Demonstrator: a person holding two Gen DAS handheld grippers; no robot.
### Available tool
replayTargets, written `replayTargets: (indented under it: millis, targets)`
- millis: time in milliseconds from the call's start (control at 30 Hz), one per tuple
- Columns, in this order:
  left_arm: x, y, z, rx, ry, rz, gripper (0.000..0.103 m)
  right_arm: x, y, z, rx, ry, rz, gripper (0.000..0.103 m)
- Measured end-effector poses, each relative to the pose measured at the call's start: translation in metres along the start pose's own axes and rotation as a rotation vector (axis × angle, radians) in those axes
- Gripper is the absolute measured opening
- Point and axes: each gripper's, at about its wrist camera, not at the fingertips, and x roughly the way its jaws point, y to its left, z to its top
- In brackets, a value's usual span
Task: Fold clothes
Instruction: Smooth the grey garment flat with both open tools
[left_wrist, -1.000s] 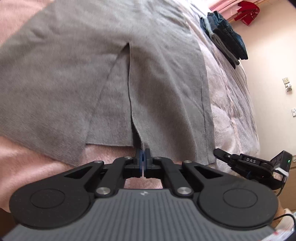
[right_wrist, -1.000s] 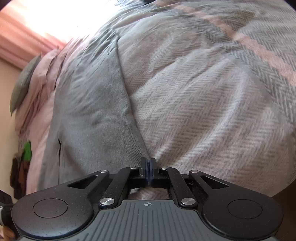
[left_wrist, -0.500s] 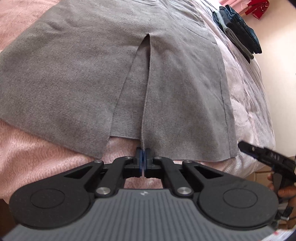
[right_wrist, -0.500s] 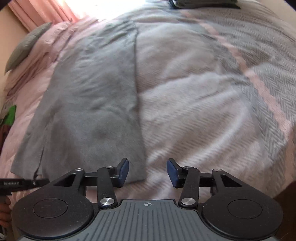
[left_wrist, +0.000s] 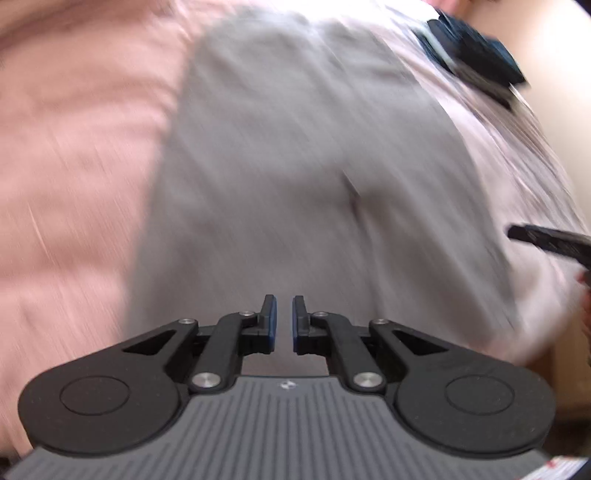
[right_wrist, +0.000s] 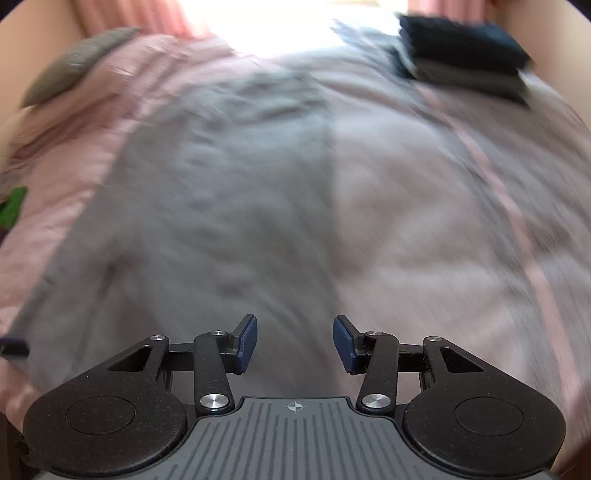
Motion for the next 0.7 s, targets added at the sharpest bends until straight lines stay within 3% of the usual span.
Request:
replayTargets:
  millis: [100,200,233,267,333,467,567,700]
  targets:
    - [0.035,0.013,0.047,-0.016,-0.067,0.025,0.004,0.041,0.046,0.029,-0.057,-0.055,0.061,0.043]
    - [0.072,0.016,0.072,-0.014,-0.077,0.030,0.005,0.089,0.073,0.040,-0.034,-0.009,0.067,0.043]
    - [0.081,0.016,0.071,-0.011,-0.053,0.034,0.005,0.106,0.075,0.034,-0.036,0.052,0.049,0.043]
    - [0.088,0.017,0.066,-0.016,-0.021,0.036,0.005,0.118,0.075,0.023,-0.041,0.108,0.021,0.043]
    - [0.084,0.022,0.040,-0.016,-0.010,0.015,0.005,0.108,0.072,-0.007,-0.076,0.088,0.004,0.043]
    - [0.043,0.045,-0.025,-0.038,0.083,-0.054,0.005,0.066,0.060,-0.061,-0.077,0.208,-0.012,0.043]
    - [0.008,0.072,-0.047,-0.092,0.126,-0.070,0.007,0.043,0.051,-0.075,-0.074,0.315,-0.023,0.043]
    - [-0.023,0.119,-0.046,-0.196,0.067,-0.070,0.044,0.024,0.026,-0.067,0.048,0.249,-0.062,0.043]
